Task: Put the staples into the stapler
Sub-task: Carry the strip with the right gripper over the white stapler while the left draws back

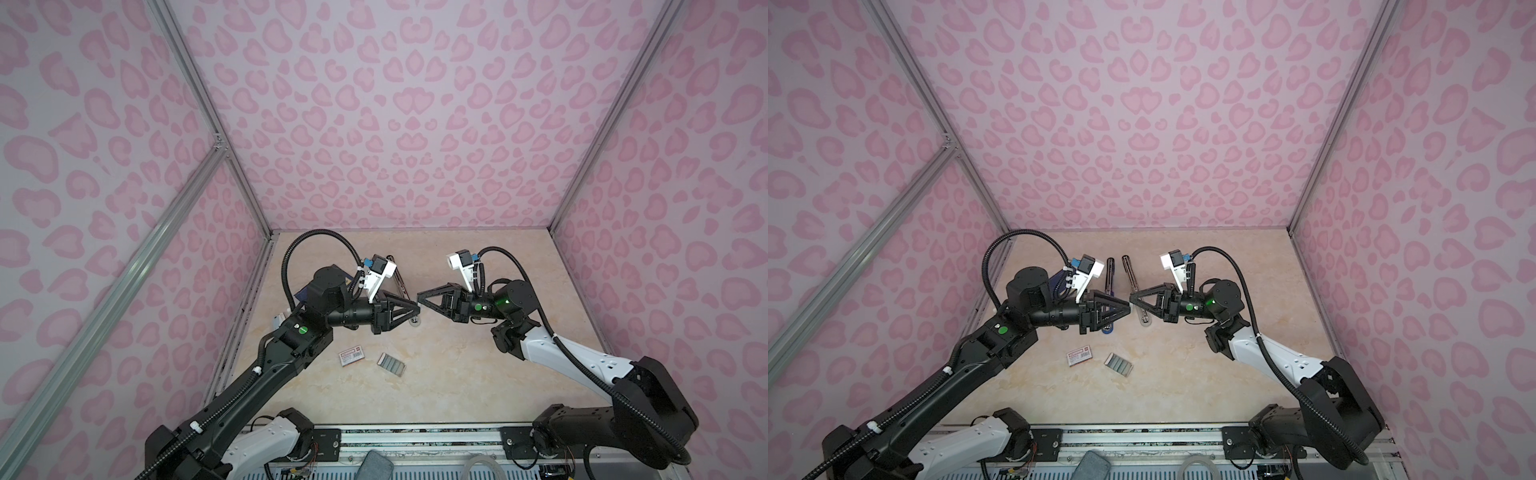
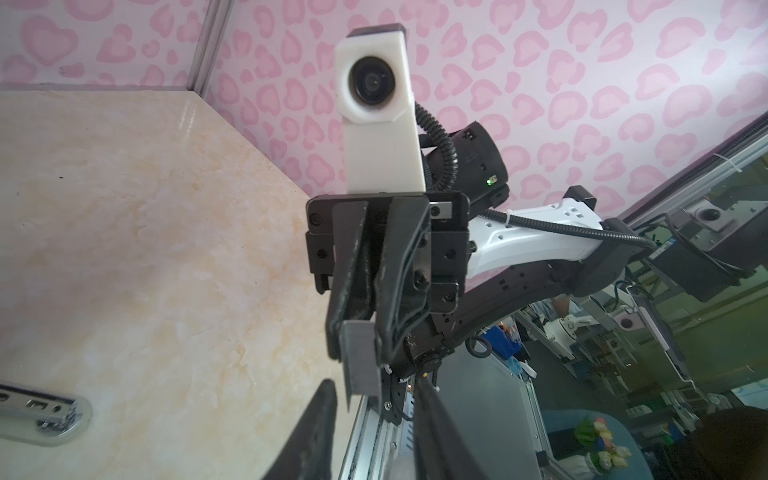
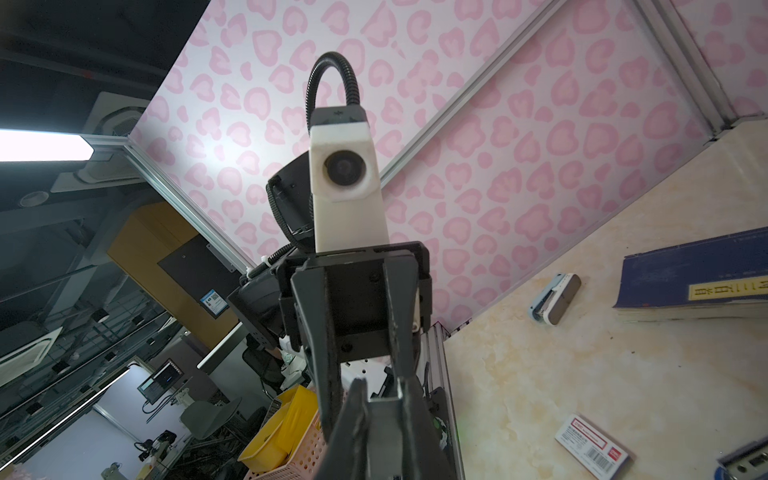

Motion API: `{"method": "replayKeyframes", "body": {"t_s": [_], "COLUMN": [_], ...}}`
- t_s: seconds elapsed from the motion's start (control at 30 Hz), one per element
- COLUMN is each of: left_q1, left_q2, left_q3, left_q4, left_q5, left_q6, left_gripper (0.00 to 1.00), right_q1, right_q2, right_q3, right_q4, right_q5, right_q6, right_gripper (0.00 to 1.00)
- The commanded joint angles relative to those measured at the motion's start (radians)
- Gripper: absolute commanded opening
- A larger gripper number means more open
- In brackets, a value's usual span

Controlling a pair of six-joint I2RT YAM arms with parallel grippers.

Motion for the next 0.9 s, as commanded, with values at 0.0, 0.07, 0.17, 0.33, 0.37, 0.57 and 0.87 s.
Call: {"method": "replayKeyframes", "body": {"t_s": [0.0, 0.07, 0.17, 0.33, 0.37, 0.57, 0.87], "left_q1": [0.003, 0.01, 0.029, 0.077, 0.084, 0.107, 0.119], "left_q2": [-0.019, -0.036, -0.079, -0.147, -0.152, -0.153, -0.034], "left_q3": [-0.007, -0.016, -0.038, -0.084, -0.086, -0.108, -0.105], "left_q4": [-0.017, -0.042, -0.094, -0.224, -0.256, -0.386, -0.413], "left_q5": [-0.033, -0.068, -0.167, -0.429, -0.476, -0.743, -0.806], "left_q6": [0.008, 0.015, 0.022, -0.005, -0.006, -0.048, -0.091], "left_gripper": [0.35, 0.35, 0.35, 0.58, 0.59, 0.6, 0.64], "right_q1": [-0.012, -0.023, -0.042, -0.037, -0.037, -0.032, 0.026], "right_q2": [-0.011, -0.021, -0.041, -0.046, -0.033, 0.105, 0.328], "right_q3": [-0.01, -0.01, 0.002, 0.135, 0.159, 0.323, 0.537], "right_q4": [0.024, -0.012, -0.168, -0.723, -0.778, -1.074, -1.267], "right_q5": [0.01, 0.017, 0.047, 0.176, 0.2, 0.415, 0.667], "right_q6": [-0.016, -0.034, -0.122, -0.471, -0.507, -0.653, -0.75], "right_gripper": [0.12, 0.12, 0.13, 0.13, 0.13, 0.12, 0.11]}}
